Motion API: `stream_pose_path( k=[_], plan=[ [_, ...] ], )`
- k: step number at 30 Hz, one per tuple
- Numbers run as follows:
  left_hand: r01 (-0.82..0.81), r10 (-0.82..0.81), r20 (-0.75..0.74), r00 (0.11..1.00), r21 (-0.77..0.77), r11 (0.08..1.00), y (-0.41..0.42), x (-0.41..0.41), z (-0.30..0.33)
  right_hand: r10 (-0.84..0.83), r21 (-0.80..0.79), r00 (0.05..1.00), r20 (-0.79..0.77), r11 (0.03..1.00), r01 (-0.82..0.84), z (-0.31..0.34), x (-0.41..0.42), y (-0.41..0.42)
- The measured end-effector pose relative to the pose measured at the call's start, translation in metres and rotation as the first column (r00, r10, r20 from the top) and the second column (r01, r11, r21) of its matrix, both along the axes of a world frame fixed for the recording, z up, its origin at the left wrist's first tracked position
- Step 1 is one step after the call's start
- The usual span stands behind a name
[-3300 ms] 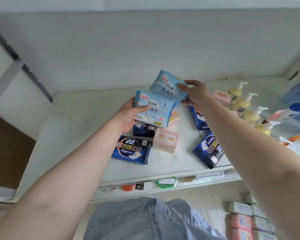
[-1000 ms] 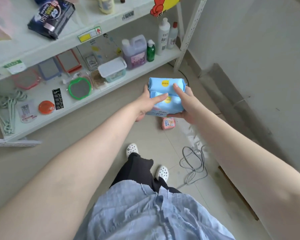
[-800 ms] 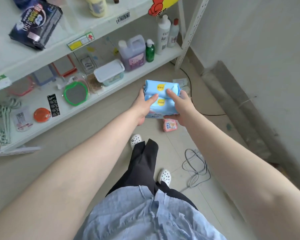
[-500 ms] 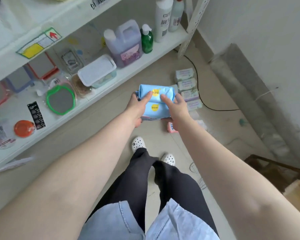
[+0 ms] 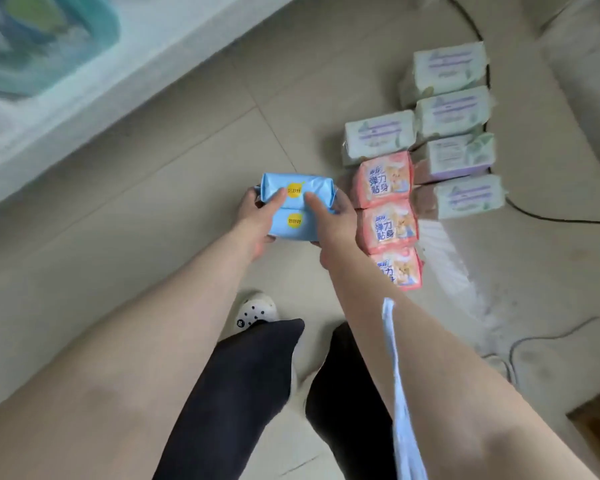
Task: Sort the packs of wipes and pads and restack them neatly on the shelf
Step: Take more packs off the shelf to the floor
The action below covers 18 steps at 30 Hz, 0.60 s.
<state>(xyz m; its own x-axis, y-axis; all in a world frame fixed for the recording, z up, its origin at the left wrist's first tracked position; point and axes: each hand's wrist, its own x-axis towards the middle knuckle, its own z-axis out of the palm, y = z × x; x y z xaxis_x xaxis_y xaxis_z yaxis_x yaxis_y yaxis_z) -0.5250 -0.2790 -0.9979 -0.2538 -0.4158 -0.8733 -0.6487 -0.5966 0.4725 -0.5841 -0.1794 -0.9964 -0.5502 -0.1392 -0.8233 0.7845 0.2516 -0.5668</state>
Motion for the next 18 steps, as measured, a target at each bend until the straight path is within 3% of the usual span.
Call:
stream_pose_path(
  k=[6,9,11,14,18],
  plan=[
    [-0.047,0.047,0.034,0.998,-0.001,0.999,0.002,0.008,-0.087,0.032,0.142,0.999,-0.021,0.989,-0.029,-0.085,0.016,-0.011],
    [-0.068,0.069,0.042,0.997,-0.022,0.997,0.001,0.009,-0.098,-0.148,0.190,0.989,0.027,0.972,0.140,-0.085,0.030,-0.009],
    [-0.079,0.080,0.042,0.996,-0.027,0.997,0.000,0.008,-0.099,-0.327,0.237,0.924,0.197,0.931,0.278,-0.080,0.041,-0.006],
    [-0.110,0.112,0.034,0.993,-0.036,0.993,0.001,0.001,-0.099,-0.395,0.112,0.812,0.431,0.916,0.386,-0.075,0.046,-0.006],
    [-0.114,0.113,-0.016,0.993,-0.015,0.993,0.008,-0.018,-0.100,-0.431,-0.007,0.816,0.385,0.883,0.470,-0.077,0.027,-0.008]
  ],
)
